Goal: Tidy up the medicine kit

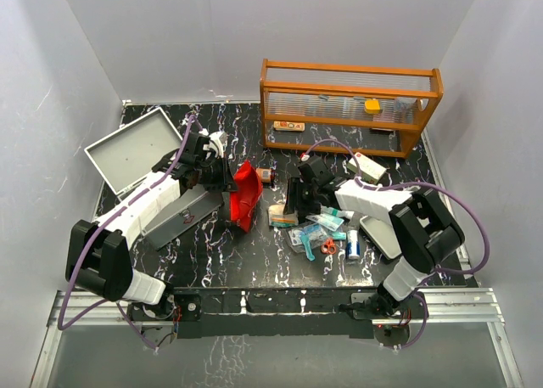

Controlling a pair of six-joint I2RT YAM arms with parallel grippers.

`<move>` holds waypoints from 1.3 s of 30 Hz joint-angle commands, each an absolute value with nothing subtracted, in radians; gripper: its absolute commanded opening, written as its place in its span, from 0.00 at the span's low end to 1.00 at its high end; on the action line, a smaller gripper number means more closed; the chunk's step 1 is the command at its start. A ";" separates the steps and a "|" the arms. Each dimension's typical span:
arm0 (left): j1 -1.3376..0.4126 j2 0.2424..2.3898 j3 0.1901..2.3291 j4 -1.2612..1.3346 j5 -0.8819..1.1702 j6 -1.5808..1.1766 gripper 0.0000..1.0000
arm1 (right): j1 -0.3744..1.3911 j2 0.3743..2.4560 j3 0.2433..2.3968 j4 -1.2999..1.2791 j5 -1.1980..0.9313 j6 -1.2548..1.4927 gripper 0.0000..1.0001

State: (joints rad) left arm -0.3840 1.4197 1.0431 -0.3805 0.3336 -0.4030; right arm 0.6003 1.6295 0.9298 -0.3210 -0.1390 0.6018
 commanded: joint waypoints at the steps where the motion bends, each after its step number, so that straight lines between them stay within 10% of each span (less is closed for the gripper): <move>1: -0.390 1.394 1.020 -0.350 0.365 -0.393 0.00 | 0.601 1.659 0.971 -0.299 -0.146 0.631 0.50; 11: -0.390 1.395 1.005 -0.330 0.378 -0.392 0.00 | 0.595 1.727 0.943 -0.237 -0.158 0.718 0.39; 19: -0.390 1.389 0.993 -0.334 0.386 -0.395 0.00 | 0.596 1.707 0.948 -0.233 -0.086 0.715 0.01; 39: -0.390 1.400 0.977 -0.268 0.410 -0.447 0.00 | 0.596 1.244 0.844 -0.060 -0.163 0.756 0.00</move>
